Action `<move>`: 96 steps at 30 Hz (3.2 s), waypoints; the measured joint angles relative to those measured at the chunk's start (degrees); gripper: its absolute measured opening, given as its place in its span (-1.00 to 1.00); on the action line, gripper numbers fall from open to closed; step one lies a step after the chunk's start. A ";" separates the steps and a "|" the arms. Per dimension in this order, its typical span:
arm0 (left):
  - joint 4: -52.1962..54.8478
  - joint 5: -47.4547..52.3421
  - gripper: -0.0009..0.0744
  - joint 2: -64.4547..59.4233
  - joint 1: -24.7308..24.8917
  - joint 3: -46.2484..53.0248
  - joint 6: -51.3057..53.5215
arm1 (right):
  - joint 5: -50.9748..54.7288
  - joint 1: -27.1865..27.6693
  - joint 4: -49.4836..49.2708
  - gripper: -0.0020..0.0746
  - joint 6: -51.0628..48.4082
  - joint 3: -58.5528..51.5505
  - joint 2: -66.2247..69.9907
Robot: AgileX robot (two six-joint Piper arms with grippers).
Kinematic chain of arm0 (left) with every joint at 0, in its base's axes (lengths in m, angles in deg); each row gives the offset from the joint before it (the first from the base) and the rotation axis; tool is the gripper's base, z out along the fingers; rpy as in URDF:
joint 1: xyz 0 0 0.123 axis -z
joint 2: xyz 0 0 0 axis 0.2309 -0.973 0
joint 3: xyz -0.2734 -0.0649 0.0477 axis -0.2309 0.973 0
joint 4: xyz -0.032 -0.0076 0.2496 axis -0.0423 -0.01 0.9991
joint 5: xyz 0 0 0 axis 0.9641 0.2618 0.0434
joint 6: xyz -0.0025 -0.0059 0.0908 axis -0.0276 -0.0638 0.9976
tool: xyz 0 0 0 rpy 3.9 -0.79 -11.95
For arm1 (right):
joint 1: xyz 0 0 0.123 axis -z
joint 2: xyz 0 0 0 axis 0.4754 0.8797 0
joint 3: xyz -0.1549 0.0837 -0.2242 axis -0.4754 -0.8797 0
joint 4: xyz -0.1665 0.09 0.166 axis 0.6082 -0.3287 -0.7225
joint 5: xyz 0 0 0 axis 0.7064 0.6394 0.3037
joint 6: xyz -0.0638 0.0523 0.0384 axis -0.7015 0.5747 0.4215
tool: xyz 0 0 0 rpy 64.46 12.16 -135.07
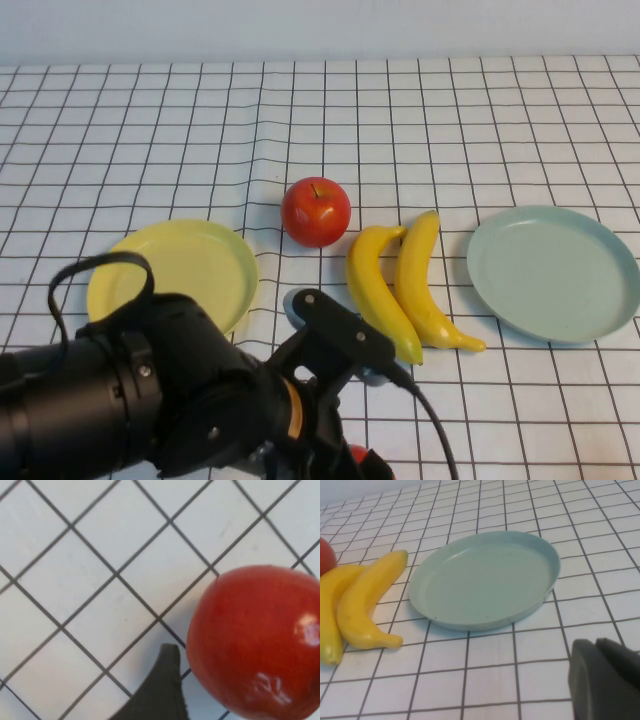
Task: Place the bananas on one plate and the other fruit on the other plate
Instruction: Put one type of fruit in the left plate
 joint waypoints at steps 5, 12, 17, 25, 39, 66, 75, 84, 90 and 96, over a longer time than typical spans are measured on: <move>-0.10 5.24 0.80 0.00 0.38 -5.40 2.94 | 0.00 0.00 0.00 -0.99 0.00 0.00 0.00; -0.10 8.88 0.80 -1.96 1.30 -5.98 6.54 | 0.00 0.00 0.00 -0.99 0.00 0.00 0.00; -0.10 9.43 0.80 -4.33 1.30 -5.98 7.32 | 0.00 0.00 0.00 -0.99 0.00 0.00 0.00; -0.10 8.94 0.80 -7.57 1.30 -5.98 7.46 | 0.00 0.00 0.00 -0.99 0.00 0.00 0.00; -0.48 5.05 0.52 -8.29 1.30 -5.98 7.46 | 0.00 0.00 0.00 -0.99 0.00 0.00 0.00; 21.09 9.34 0.26 0.54 -23.37 -17.47 -1.84 | 0.00 0.00 0.00 -0.99 0.00 0.00 0.00; 20.40 4.36 0.25 -10.10 -34.79 -17.56 -2.21 | 0.00 0.00 0.00 -0.99 0.00 0.00 0.00; 19.35 2.15 0.25 -16.69 -35.55 -17.56 -2.33 | 0.00 0.00 0.00 -0.99 0.00 0.00 0.00; 18.92 -1.37 0.28 -17.11 -36.04 -17.56 -2.33 | 0.00 0.00 0.00 -0.99 0.00 0.00 0.00; 17.93 -3.03 0.79 -17.11 -36.04 -17.56 -0.63 | 0.00 0.00 0.00 -0.99 0.00 0.00 0.00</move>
